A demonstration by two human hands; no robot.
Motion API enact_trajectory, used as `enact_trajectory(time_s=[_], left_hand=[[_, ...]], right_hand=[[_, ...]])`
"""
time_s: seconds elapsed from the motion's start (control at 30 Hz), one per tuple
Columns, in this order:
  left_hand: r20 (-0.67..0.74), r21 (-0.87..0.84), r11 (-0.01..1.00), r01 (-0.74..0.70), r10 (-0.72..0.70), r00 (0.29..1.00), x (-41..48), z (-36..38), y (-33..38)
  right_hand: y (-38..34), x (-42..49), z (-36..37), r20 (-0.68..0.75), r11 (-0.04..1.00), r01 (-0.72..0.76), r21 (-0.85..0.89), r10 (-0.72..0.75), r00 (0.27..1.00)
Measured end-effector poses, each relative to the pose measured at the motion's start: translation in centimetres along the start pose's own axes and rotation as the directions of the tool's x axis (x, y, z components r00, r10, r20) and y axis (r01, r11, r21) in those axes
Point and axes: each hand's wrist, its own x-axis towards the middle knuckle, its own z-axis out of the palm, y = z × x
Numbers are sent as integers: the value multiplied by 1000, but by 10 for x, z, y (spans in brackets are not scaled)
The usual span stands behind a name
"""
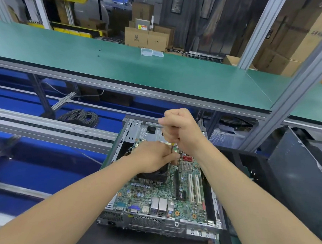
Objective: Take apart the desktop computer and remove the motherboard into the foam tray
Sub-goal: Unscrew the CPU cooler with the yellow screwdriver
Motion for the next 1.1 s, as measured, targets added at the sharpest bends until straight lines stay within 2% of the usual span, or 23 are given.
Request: enact_trajectory(time_s=[0.1,0.17,0.23,0.33,0.4,0.43,0.5,0.53,0.57,0.63,0.73,0.8,0.9,1.0,1.1], left_hand=[[18,-3,1000,-28,29,999,0,1,-2],[19,-10,999,-43,44,999,0,0,-1],[18,-30,999,-32,32,999,1,0,1],[4,-88,996,14,-14,1000,1,2,0],[-3,-95,995,26,-27,1000,-1,0,1],[-1,-96,995,30,-30,1000,-2,-1,3],[-1,-83,996,35,-35,999,-3,-2,5],[2,-65,997,40,-39,999,-3,-2,5],[14,-42,998,40,-39,999,-3,-2,5],[35,-19,999,28,-27,999,-6,-3,4],[-6,-108,994,25,-25,1000,-8,-3,2],[-27,-128,992,7,-11,1000,-9,-3,3],[-20,1,999,-40,40,999,-10,-4,3],[-17,-12,998,-56,55,998,-8,-5,3],[-8,-62,998,-9,9,1000,-2,-2,-1]], right_hand=[[-1,-2,-20,270,994,-56,90,30,962],[-1,-2,-32,314,983,-86,163,31,949],[0,-4,-37,269,981,-77,180,26,963],[-2,-8,-25,26,1000,-30,0,30,999],[-2,-13,-8,-221,986,-6,-167,-31,975],[0,-18,1,-376,966,-9,-259,-93,922],[5,-27,21,-666,933,-32,-357,-231,709],[6,-31,32,-728,929,-22,-370,-275,628],[5,-32,41,-738,926,-2,-377,-299,605],[5,-30,56,-713,933,13,-360,-284,641],[9,-23,67,-666,961,36,-273,-216,714],[11,-20,69,-645,959,74,-273,-240,726],[12,-12,60,-627,955,119,-272,-270,731],[5,2,51,-505,968,50,-246,-172,846],[2,9,27,-264,981,-15,-193,-37,964]])
